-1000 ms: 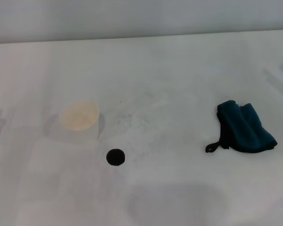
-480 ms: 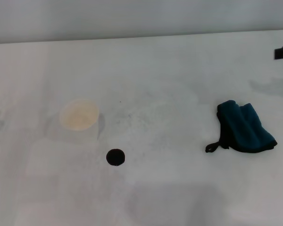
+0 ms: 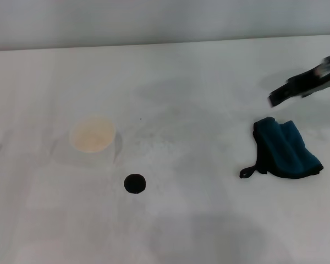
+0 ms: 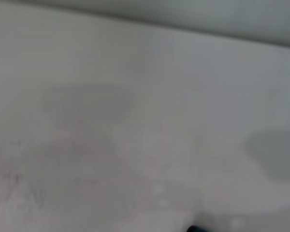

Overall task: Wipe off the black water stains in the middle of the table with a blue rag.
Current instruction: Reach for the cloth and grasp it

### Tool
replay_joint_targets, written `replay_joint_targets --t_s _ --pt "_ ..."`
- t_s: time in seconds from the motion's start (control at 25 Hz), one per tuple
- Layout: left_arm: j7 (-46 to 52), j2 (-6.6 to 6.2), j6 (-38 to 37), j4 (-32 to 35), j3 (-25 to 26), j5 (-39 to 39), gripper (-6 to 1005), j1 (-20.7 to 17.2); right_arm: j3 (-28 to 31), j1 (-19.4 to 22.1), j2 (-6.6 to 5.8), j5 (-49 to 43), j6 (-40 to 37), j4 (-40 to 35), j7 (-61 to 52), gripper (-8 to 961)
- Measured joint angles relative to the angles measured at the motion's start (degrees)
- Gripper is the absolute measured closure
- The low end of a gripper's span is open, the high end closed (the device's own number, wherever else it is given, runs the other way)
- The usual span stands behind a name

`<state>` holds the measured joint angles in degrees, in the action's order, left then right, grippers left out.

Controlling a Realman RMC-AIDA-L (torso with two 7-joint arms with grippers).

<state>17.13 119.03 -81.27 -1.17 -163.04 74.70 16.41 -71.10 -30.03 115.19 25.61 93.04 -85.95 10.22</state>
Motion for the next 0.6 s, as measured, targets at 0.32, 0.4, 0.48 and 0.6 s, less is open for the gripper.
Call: replay_joint_targets --t_s 0.32,0.4,0.48,0.6 --pt "0.0 -0.03 0.1 0.0 0.0 -0.2 120 0.2 -17.7 -2.6 0.16 -4.5 0.6 1.1 -13.3 200" --pt "0.0 -0.04 0.0 0.0 0.0 -0.8 120 0.3 -19.2 -2.7 0.18 -5.3 0.4 2.7 -14.1 201" --pt "0.0 -0.08 0.0 0.0 0.0 -1.2 120 0.3 -20.1 -2.9 0.19 -5.5 -0.5 5.1 -14.4 203" --pt "0.0 -0.10 0.0 0.0 0.0 -1.4 119 0.2 -20.8 -3.4 0.21 -5.7 -2.7 8.8 -14.5 205"
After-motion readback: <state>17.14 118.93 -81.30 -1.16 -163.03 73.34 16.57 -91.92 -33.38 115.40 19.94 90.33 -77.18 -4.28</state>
